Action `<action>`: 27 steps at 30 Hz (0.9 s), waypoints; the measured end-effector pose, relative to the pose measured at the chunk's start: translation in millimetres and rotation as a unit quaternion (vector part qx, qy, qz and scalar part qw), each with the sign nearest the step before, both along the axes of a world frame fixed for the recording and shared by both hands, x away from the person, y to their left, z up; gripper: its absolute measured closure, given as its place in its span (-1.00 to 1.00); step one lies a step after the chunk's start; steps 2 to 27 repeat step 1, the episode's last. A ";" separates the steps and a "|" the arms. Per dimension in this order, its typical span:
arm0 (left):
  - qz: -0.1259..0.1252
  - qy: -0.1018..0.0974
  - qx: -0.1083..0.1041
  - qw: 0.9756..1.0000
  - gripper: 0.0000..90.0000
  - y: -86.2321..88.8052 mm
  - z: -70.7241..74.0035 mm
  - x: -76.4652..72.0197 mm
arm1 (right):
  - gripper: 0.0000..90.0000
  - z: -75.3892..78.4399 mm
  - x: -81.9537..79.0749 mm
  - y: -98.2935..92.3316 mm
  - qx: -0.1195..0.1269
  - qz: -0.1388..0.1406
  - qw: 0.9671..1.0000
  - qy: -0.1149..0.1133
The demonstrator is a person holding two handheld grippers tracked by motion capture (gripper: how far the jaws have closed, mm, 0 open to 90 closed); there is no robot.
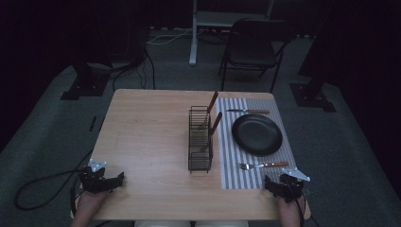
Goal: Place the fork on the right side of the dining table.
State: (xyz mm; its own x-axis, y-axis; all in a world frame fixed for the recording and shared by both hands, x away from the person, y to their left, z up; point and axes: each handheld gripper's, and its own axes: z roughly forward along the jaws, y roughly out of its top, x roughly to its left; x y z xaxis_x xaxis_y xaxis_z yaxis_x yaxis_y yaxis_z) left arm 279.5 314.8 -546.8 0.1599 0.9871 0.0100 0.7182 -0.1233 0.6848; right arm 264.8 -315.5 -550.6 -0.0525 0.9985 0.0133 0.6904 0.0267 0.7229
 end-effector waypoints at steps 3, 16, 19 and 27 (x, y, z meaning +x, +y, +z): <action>0.000 0.000 0.000 1.000 -1.00 0.0 0.0 0.0 | -0.75 0.0 0.0 0.0 0.000 0.000 1.000 0.000; 0.000 0.000 0.000 1.000 -1.00 0.0 0.0 0.0 | -0.75 0.0 0.0 0.0 0.000 0.000 1.000 0.000; 0.000 0.000 0.000 1.000 -1.00 0.0 0.0 0.0 | -0.75 0.0 0.0 0.0 0.000 0.000 1.000 0.000; 0.000 0.000 0.000 1.000 -1.00 0.0 0.0 0.0 | -0.75 0.0 0.0 0.0 0.000 0.000 1.000 0.000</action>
